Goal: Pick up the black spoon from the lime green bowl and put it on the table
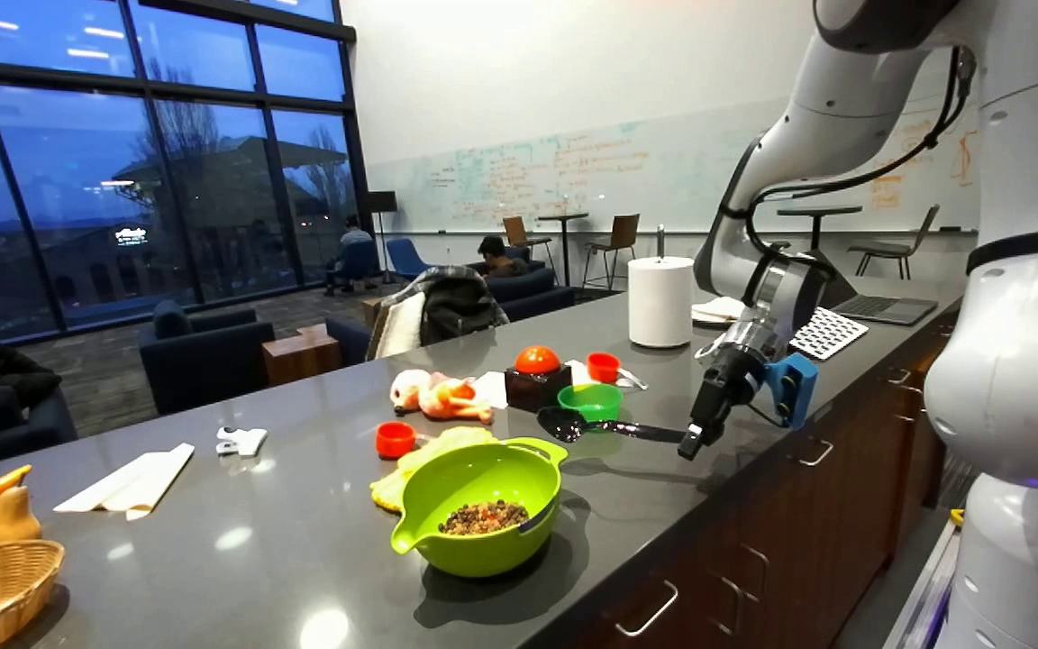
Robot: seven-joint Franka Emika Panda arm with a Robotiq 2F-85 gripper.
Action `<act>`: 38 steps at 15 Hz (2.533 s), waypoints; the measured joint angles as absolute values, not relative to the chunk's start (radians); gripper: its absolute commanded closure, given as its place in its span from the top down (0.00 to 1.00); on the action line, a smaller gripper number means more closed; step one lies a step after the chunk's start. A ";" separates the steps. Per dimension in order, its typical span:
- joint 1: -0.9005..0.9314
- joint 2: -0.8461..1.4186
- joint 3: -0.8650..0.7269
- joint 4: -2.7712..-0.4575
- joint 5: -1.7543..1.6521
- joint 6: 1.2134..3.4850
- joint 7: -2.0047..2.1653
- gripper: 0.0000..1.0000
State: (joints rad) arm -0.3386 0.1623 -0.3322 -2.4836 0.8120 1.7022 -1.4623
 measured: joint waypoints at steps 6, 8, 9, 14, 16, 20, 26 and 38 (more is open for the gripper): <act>-0.339 0.249 -0.320 -2.449 0.848 1.699 -1.501 0.01; -0.338 0.257 -0.314 -2.432 0.848 1.689 -1.498 0.29; -0.338 0.258 -0.310 -2.422 0.848 1.683 -1.491 0.30; -0.335 0.256 -0.288 -2.363 0.848 1.643 -1.428 0.61; -0.331 0.251 -0.282 -2.342 0.848 1.636 -1.396 0.74; -0.318 0.208 -0.277 -2.314 0.848 1.636 -1.314 0.99; -0.301 0.020 -0.279 -2.353 0.620 1.699 -1.197 1.00; -0.009 -0.349 -0.009 -2.270 0.190 1.686 -0.704 1.00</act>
State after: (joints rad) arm -0.0088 -0.3487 -0.0093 -2.2701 0.1896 1.6861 -0.7035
